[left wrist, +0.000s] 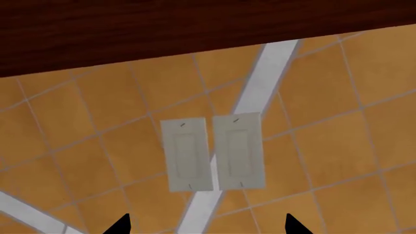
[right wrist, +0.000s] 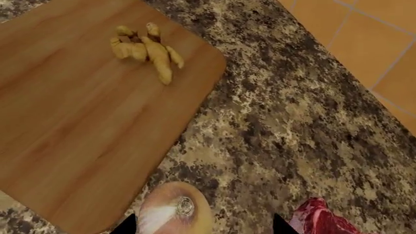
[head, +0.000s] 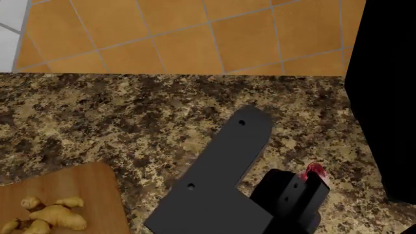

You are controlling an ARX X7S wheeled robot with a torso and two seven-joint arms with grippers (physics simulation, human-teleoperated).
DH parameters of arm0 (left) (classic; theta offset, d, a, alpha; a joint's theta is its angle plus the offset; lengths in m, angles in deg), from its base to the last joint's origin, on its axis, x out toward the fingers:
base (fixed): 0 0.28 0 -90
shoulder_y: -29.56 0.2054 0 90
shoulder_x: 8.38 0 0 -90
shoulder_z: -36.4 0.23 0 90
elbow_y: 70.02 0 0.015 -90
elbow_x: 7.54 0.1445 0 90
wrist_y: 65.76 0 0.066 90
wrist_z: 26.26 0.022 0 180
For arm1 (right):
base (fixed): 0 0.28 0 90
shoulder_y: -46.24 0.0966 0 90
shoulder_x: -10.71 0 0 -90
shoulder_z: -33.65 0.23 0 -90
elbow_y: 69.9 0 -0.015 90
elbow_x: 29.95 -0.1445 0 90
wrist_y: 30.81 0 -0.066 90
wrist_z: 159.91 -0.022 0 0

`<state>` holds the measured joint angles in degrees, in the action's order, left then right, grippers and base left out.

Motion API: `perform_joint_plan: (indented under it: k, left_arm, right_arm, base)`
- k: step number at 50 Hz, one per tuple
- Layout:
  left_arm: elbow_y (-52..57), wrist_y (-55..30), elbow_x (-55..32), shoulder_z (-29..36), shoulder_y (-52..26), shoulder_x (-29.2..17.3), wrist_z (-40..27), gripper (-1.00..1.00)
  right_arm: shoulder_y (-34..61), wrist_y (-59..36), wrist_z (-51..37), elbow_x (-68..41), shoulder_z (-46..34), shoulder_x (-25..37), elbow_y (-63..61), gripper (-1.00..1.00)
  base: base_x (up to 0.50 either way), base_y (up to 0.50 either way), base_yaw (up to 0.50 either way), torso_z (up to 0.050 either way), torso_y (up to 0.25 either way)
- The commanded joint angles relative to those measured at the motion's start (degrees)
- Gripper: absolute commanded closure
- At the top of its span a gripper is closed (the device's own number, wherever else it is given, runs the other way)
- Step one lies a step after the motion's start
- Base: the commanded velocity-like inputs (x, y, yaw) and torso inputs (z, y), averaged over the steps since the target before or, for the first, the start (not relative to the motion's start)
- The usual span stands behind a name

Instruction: Clear the non-vegetable object off the cutting board and place the vegetables onto it.

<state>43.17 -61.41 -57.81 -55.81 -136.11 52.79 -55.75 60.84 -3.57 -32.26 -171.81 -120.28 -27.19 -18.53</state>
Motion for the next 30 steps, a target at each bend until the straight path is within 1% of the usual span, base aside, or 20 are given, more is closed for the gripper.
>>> perform_joint_plan:
  k: [1,8,14,30]
  left_arm:
    - [-0.5,0.3,-1.9,-1.1,-0.7,0.4,1.0,-1.0]
    - [-0.2,0.4,-3.0,-1.4,-0.3,0.1,0.1,-1.0]
    - [-0.6,0.7,-3.5,-0.8,-1.0,-0.3,-0.2,-1.0]
    - [-0.7,1.9,-4.7,-0.9,0.4,-1.4,-1.2,-1.0]
  right_arm:
    - [-7.5,0.0,5.3,7.8,2.1,-0.9,0.0,-1.0]
    - [-10.2,0.2,7.0,11.2,2.3,-1.7,0.7,-1.0]
    - [-14.4,0.5,9.7,15.5,2.4,-2.3,1.2,-1.0]
    - [-20.8,1.2,13.3,21.2,1.7,-2.7,1.9,-1.0]
  base:
    - [0.0,0.0,0.0,0.0,0.0]
    - [0.0,0.0,0.0,0.0,0.0]
    - [0.0,0.0,0.0,0.0,0.0]
    - [0.0,0.0,0.0,0.0,0.0]
